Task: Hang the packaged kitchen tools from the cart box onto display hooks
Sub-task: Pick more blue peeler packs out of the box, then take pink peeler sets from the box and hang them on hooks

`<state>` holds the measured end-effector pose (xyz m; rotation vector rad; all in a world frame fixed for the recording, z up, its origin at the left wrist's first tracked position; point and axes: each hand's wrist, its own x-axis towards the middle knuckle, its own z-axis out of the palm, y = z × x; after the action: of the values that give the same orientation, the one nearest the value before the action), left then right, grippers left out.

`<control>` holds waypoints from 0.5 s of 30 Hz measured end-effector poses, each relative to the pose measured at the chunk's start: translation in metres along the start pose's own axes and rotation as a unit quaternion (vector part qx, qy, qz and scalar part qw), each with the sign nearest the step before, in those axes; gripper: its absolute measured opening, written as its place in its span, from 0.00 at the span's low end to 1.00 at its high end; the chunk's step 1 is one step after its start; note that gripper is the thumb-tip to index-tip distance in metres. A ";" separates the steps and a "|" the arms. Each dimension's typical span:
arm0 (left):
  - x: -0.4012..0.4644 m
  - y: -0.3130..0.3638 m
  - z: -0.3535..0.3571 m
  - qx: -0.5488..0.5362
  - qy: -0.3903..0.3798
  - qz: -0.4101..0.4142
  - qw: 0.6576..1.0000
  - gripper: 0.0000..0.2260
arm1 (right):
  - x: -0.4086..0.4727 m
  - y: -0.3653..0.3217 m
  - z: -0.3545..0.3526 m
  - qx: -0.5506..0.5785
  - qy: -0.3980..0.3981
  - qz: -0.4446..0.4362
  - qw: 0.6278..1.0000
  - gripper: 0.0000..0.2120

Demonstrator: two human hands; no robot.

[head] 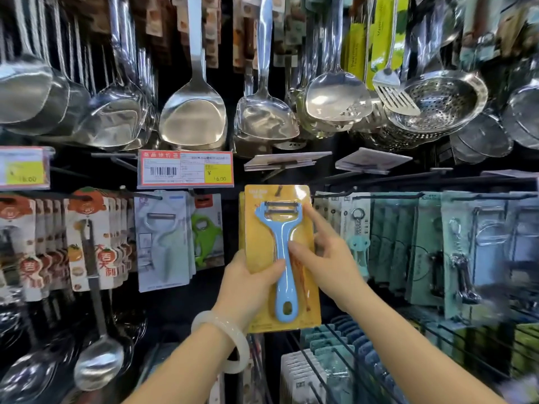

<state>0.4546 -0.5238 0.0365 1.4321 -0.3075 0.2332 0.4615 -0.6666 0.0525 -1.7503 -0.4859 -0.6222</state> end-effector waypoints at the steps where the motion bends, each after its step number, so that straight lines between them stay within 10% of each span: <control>1: 0.003 -0.002 0.000 0.013 0.008 0.004 1.000 0.11 | 0.002 0.003 0.001 -0.009 0.003 -0.001 1.000 0.30; 11: 0.026 -0.047 -0.008 0.196 0.050 -0.048 0.978 0.38 | 0.040 0.031 0.017 -0.148 -0.028 0.055 0.987 0.35; 15: 0.005 -0.051 -0.001 0.386 0.144 0.042 0.910 0.38 | 0.025 0.035 0.004 -0.200 -0.034 0.102 0.974 0.34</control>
<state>0.4772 -0.5293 -0.0096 2.1333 -0.0183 0.6862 0.5031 -0.6719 0.0412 -2.1772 -0.2305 -0.5383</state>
